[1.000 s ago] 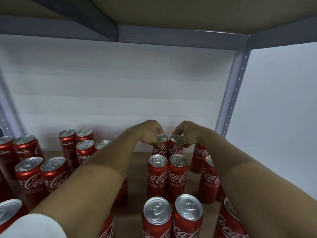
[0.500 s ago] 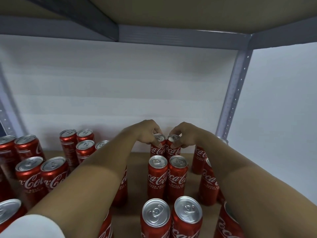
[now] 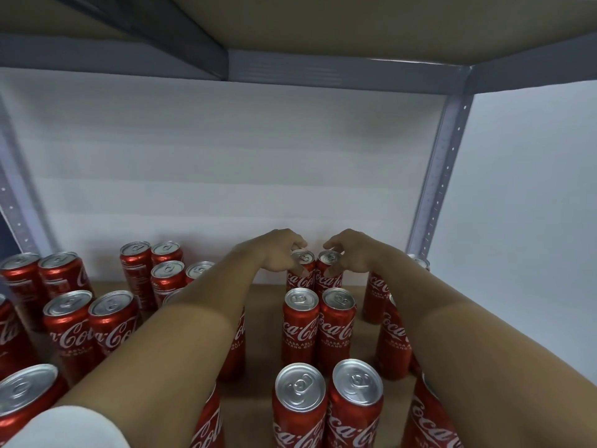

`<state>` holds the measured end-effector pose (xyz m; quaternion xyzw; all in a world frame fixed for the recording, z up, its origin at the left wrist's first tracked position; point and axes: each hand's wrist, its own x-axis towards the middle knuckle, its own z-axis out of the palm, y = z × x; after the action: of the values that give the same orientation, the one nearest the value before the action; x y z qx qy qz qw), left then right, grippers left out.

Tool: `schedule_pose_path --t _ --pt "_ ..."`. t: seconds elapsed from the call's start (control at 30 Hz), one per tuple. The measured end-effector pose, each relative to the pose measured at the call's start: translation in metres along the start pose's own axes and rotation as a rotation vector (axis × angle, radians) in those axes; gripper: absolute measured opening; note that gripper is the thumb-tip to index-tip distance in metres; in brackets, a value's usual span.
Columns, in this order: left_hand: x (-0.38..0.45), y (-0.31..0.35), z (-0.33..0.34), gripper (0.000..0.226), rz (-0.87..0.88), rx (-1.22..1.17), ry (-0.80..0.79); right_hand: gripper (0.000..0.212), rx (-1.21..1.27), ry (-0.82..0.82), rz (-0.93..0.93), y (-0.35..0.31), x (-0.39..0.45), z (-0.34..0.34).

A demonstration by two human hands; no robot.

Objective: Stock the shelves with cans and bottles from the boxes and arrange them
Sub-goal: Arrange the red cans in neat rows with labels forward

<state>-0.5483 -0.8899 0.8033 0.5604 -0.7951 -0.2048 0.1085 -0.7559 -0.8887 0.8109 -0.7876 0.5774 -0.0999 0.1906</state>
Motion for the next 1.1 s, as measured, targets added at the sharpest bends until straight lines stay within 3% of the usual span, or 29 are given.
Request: schedule_pose_path --t 0.1,0.33,0.53,0.8,1.1 --pt "-0.009 -0.004 -0.003 0.085 0.004 -0.04 -0.005 0.086 0.008 -0.002 -0.026 -0.007 -0.004 -0.001" --pt "-0.042 -0.03 -0.034 0.061 -0.016 -0.017 0.079 0.075 0.082 0.076 -0.118 -0.044 -0.004 0.007" --pt "-0.087 -0.082 -0.066 0.043 -0.094 0.018 0.141 0.074 0.159 0.047 -0.217 -0.103 0.006 0.031" --pt "-0.137 -0.143 -0.099 0.048 -0.224 0.048 0.143 0.069 0.124 -0.023 -0.251 -0.181 0.016 0.067" --pt "-0.137 -0.154 -0.098 0.047 -0.148 0.19 0.064 0.044 -0.016 -0.012 -0.11 -0.21 0.03 0.087"
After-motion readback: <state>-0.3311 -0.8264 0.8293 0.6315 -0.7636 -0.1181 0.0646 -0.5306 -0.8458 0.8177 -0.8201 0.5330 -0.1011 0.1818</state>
